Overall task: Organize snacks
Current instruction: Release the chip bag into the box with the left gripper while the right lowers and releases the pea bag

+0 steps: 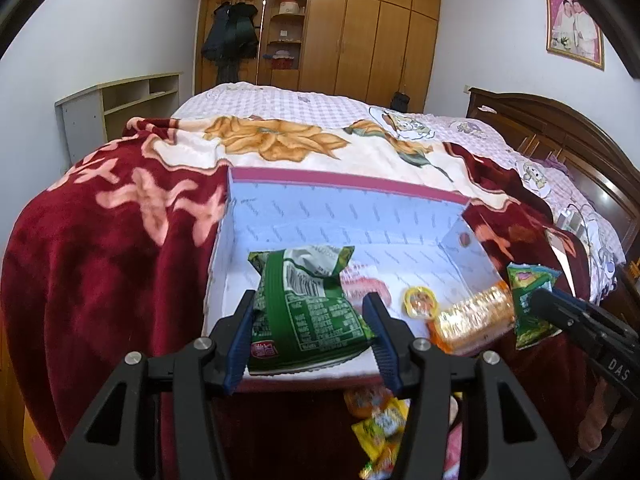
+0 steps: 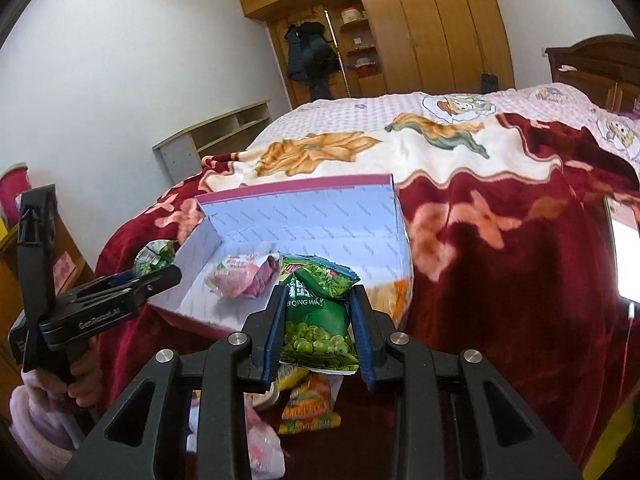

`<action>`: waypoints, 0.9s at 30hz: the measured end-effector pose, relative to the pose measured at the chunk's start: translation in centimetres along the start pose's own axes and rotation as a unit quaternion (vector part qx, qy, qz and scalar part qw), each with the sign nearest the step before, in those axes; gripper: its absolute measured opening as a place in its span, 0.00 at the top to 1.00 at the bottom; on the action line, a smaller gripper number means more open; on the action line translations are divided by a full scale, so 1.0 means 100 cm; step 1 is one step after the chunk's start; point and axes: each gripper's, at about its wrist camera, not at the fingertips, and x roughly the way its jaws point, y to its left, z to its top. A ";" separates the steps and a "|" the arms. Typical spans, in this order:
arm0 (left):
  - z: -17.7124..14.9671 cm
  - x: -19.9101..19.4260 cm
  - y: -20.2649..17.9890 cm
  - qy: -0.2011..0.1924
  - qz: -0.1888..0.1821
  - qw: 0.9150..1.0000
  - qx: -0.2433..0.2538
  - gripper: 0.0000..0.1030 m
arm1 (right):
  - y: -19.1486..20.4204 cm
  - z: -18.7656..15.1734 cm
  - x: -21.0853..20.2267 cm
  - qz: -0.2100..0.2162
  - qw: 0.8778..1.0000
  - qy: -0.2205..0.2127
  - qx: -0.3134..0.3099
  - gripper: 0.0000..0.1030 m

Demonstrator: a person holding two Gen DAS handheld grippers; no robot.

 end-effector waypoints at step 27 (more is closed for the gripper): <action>0.018 0.086 0.013 0.043 0.027 0.999 -0.013 0.46 | -0.007 0.036 0.100 -0.058 0.996 0.042 -0.045 0.69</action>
